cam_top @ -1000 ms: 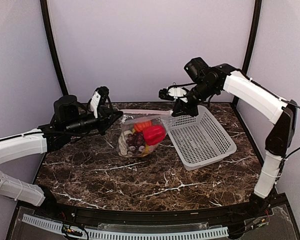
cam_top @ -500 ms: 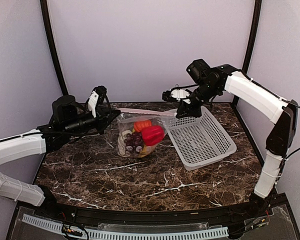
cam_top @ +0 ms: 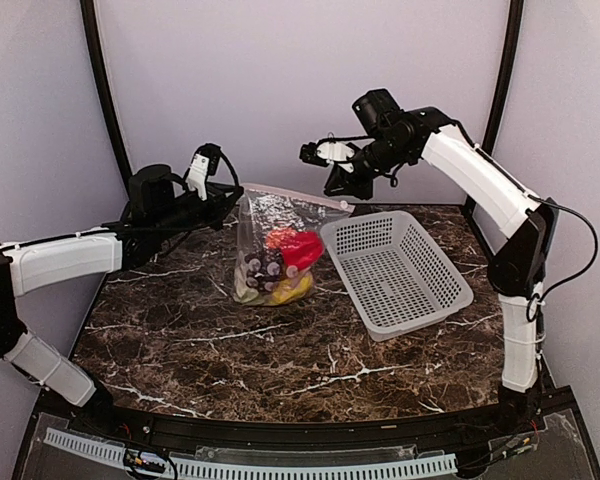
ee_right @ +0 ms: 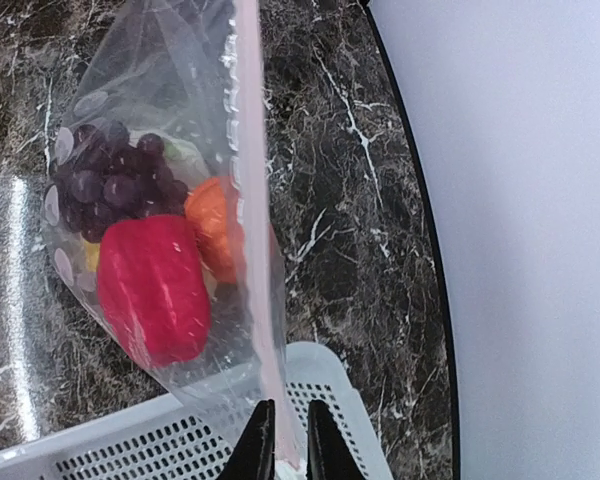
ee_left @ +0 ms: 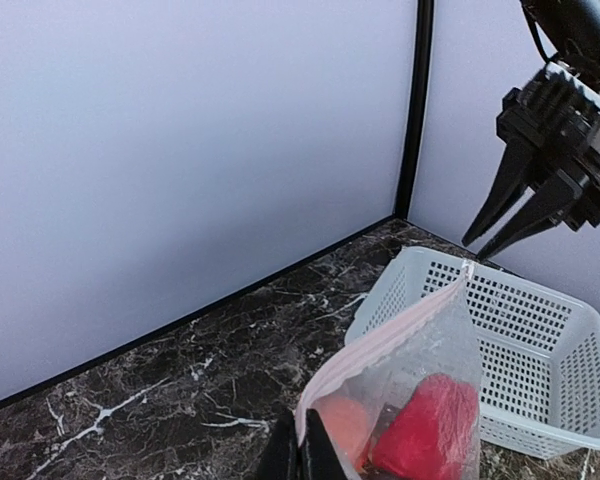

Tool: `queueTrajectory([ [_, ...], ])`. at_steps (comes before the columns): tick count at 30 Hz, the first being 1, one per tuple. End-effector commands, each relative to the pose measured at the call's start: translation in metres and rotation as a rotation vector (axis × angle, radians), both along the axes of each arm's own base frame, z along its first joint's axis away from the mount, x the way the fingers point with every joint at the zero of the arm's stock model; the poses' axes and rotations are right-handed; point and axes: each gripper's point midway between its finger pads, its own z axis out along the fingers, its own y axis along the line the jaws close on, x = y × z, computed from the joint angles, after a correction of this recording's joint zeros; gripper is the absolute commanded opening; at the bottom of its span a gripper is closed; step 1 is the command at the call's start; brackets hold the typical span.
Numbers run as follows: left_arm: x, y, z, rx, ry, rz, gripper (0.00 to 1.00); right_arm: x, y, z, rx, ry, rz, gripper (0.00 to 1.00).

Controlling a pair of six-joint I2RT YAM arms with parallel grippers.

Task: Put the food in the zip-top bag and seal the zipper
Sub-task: Zip the zipper on the zipper food storage bag, then place the zipper food storage bag at the center of the board.

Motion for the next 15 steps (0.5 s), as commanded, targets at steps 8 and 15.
queueTrajectory([
  [8,-0.030,-0.011,0.053,-0.096,-0.097,-0.227,0.01,-0.020,0.012,0.043,0.091,-0.123,0.005,0.24],
  [15,-0.094,-0.020,0.023,-0.166,0.112,-0.425,0.01,-0.070,-0.012,0.064,0.185,-0.041,0.050,0.42],
])
